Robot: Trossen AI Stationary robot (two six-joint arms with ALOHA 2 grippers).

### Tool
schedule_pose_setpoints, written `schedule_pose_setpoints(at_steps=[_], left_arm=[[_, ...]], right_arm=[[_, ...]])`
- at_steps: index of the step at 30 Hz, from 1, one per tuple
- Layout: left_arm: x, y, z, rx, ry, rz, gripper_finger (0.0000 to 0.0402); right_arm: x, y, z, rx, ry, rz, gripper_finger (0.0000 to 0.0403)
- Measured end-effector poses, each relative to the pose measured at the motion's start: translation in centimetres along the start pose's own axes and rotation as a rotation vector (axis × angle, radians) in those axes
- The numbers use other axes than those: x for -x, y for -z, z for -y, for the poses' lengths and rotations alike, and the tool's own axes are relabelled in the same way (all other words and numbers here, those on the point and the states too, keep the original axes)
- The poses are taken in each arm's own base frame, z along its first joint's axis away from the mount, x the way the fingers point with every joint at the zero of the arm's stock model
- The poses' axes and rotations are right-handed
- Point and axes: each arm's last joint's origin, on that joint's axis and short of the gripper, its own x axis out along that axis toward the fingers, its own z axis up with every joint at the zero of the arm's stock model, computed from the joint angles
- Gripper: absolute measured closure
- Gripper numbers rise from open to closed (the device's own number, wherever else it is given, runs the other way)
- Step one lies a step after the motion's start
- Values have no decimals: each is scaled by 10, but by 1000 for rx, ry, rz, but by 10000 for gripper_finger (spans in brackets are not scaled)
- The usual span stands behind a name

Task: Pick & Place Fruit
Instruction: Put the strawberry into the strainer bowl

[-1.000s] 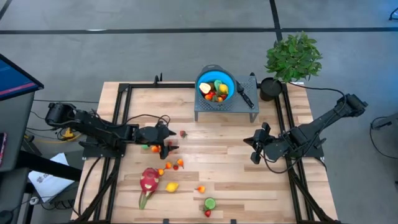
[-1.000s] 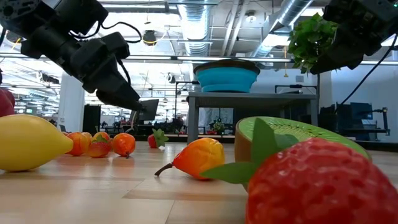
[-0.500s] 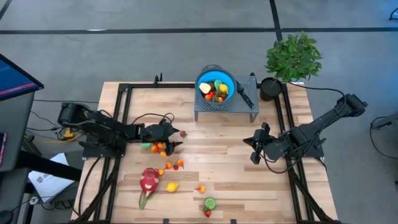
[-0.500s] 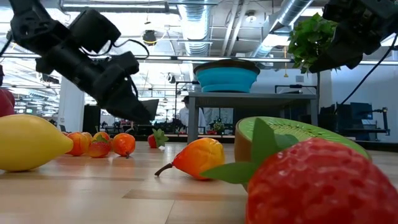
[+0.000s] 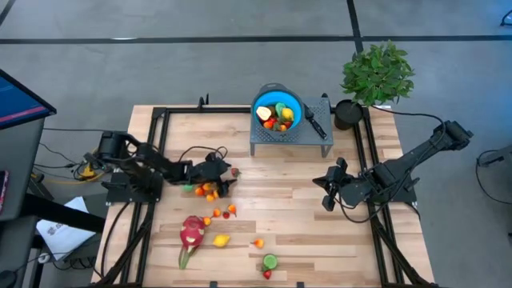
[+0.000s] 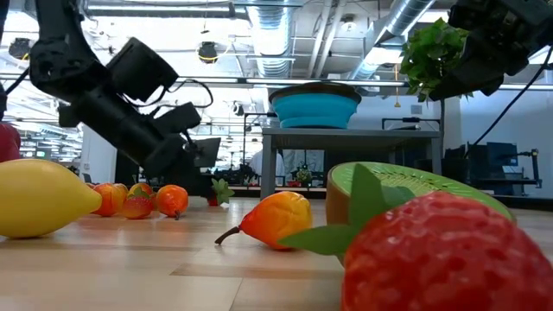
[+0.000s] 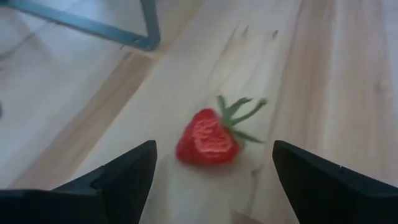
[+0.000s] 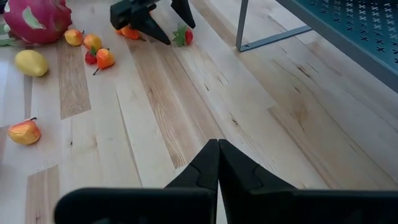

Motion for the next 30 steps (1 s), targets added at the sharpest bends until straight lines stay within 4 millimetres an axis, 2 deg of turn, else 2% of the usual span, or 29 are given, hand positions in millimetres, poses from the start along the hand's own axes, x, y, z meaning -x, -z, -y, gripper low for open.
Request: schedule_pose_setpoints(at_steps=[4, 9, 25, 30], left_arm=[[-4, 0, -5, 16, 22, -16, 87], [-9, -10, -7, 38, 32, 10, 87], [-9, -8, -7, 11, 54, -11, 88], [-9, -6, -7, 7, 51, -27, 109]], right_arm=[[0, 0, 0, 0, 0, 0, 403], [0, 0, 0, 0, 0, 0, 403], [0, 0, 0, 0, 0, 0, 403], [0, 0, 0, 0, 0, 0, 403]])
